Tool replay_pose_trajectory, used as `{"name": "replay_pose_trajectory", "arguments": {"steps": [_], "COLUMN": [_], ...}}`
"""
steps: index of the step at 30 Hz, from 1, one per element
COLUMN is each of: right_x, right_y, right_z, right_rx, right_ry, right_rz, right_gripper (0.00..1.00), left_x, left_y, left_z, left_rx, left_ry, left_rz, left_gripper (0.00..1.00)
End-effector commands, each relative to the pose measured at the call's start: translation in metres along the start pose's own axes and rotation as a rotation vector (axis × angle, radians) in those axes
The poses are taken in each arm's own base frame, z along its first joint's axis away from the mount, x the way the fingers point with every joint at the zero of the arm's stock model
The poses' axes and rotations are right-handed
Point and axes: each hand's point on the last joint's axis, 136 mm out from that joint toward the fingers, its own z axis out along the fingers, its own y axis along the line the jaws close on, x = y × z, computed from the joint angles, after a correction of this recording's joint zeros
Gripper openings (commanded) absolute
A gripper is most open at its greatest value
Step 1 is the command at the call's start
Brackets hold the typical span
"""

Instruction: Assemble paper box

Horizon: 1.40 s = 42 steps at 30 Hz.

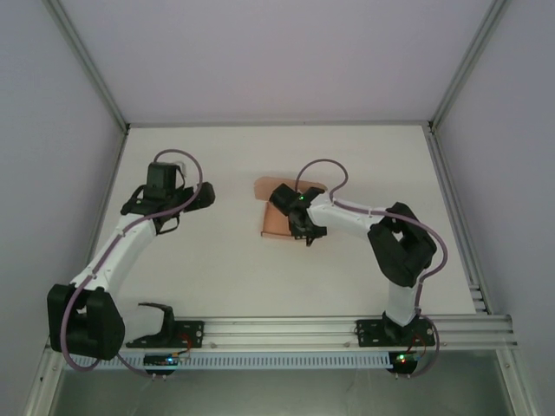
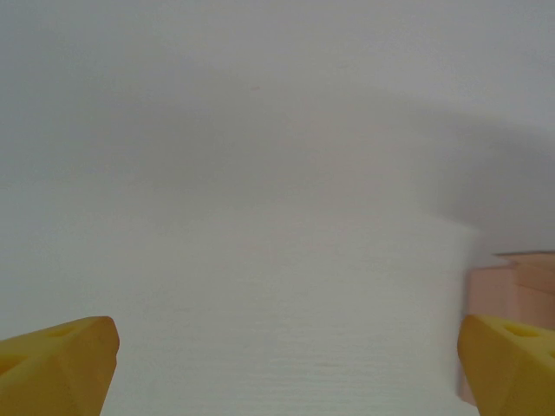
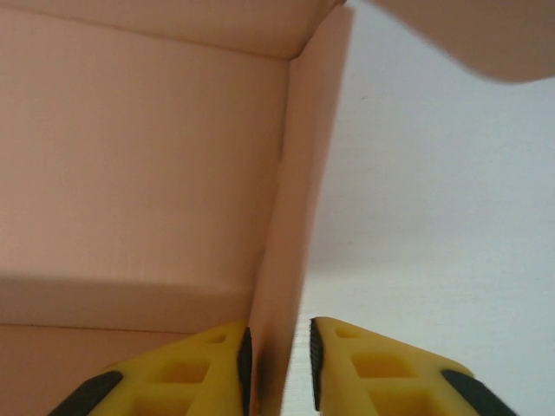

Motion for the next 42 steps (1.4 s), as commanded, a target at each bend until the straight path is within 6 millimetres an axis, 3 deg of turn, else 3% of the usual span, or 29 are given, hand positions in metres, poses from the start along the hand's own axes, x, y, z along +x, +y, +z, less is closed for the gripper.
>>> {"name": "replay_pose_trajectory", "arguments": {"steps": [1, 5, 7, 10, 14, 17, 21, 24, 27, 34, 37, 42], "right_x": [-0.036, -0.072, -0.088, -0.102, -0.122, -0.130, -0.132, -0.127, -0.120, -0.114, -0.114, -0.124], "right_y": [-0.013, -0.018, -0.021, -0.024, -0.029, -0.023, -0.028, -0.032, -0.035, -0.037, -0.038, -0.038], "right_z": [-0.044, -0.087, -0.107, -0.128, -0.133, -0.127, -0.097, -0.079, -0.062, -0.044, -0.042, -0.049], "right_rx": [-0.025, -0.158, -0.238, -0.346, -0.436, -0.513, -0.496, -0.482, -0.461, -0.443, -0.438, -0.408], "right_ry": [-0.122, -0.240, -0.316, -0.408, -0.492, -0.480, -0.361, -0.276, -0.225, -0.160, -0.143, -0.196], "right_rz": [0.012, -0.081, -0.191, -0.386, -0.532, -0.601, -0.604, -0.597, -0.593, -0.570, -0.563, -0.486], "right_gripper": [0.36, 0.49, 0.67, 0.90, 0.96, 0.93, 0.71, 0.66, 0.58, 0.19, 0.09, 0.00], "left_x": [-0.026, -0.020, -0.013, -0.008, -0.010, 0.001, 0.016, 0.022, 0.026, 0.031, 0.026, 0.007], "left_y": [-0.063, -0.117, -0.138, -0.154, -0.169, -0.174, -0.172, -0.165, -0.159, -0.166, -0.166, -0.161], "left_z": [-0.016, -0.028, -0.030, -0.019, 0.004, 0.021, 0.039, 0.053, 0.067, 0.075, 0.080, 0.087], "left_rx": [0.246, 0.387, 0.465, 0.513, 0.563, 0.588, 0.575, 0.529, 0.476, 0.474, 0.441, 0.325], "left_ry": [-0.084, -0.100, -0.083, -0.033, 0.077, 0.177, 0.275, 0.324, 0.354, 0.366, 0.347, 0.283], "left_rz": [0.209, 0.500, 0.609, 0.707, 0.790, 0.852, 0.899, 0.903, 0.900, 0.899, 0.874, 0.804], "left_gripper": [1.00, 1.00, 1.00, 0.99, 1.00, 1.00, 0.92, 0.84, 0.71, 0.19, 0.00, 0.00]}}
